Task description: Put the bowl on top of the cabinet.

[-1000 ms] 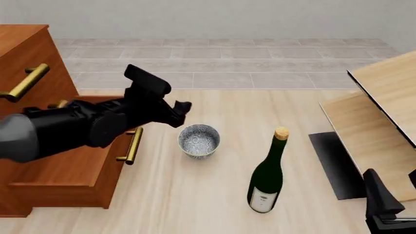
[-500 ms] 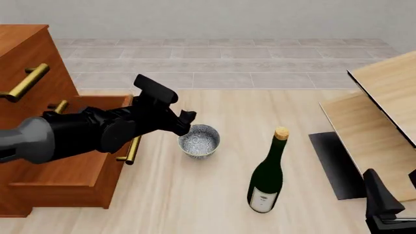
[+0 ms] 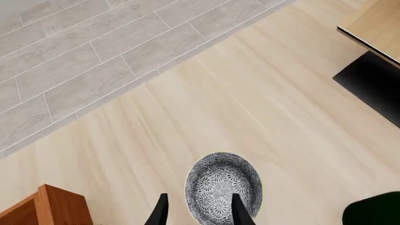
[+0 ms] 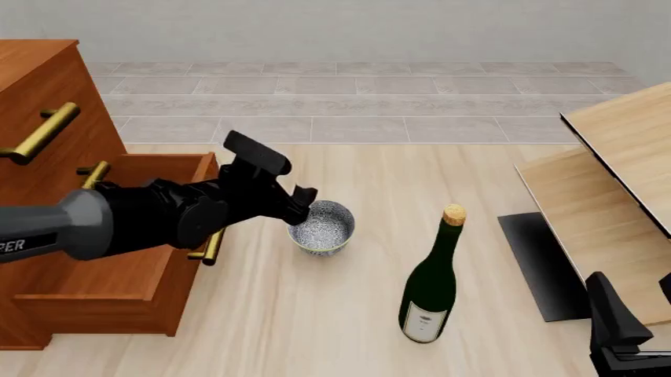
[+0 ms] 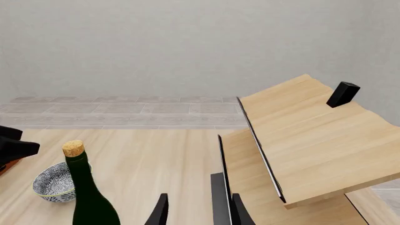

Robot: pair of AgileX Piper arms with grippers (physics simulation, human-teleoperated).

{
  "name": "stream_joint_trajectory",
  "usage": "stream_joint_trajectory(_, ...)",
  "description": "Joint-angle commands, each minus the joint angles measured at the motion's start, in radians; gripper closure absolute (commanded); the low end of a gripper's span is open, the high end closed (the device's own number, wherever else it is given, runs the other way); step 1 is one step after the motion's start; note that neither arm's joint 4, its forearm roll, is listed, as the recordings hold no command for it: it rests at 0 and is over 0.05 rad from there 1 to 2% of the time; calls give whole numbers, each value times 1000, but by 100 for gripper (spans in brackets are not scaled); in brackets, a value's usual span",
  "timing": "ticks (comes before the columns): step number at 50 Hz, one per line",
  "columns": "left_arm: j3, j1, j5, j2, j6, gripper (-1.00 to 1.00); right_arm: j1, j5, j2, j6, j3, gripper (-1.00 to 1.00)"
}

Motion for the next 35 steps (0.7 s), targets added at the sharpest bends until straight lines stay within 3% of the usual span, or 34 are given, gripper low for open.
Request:
stream_joint_trajectory(1, -11, 11, -11, 43, -8, -100, 0, 0, 0, 0, 0, -100)
stream_joint_trajectory(35, -63, 33, -33, 163, -25, -100, 0, 0, 0, 0, 0, -100)
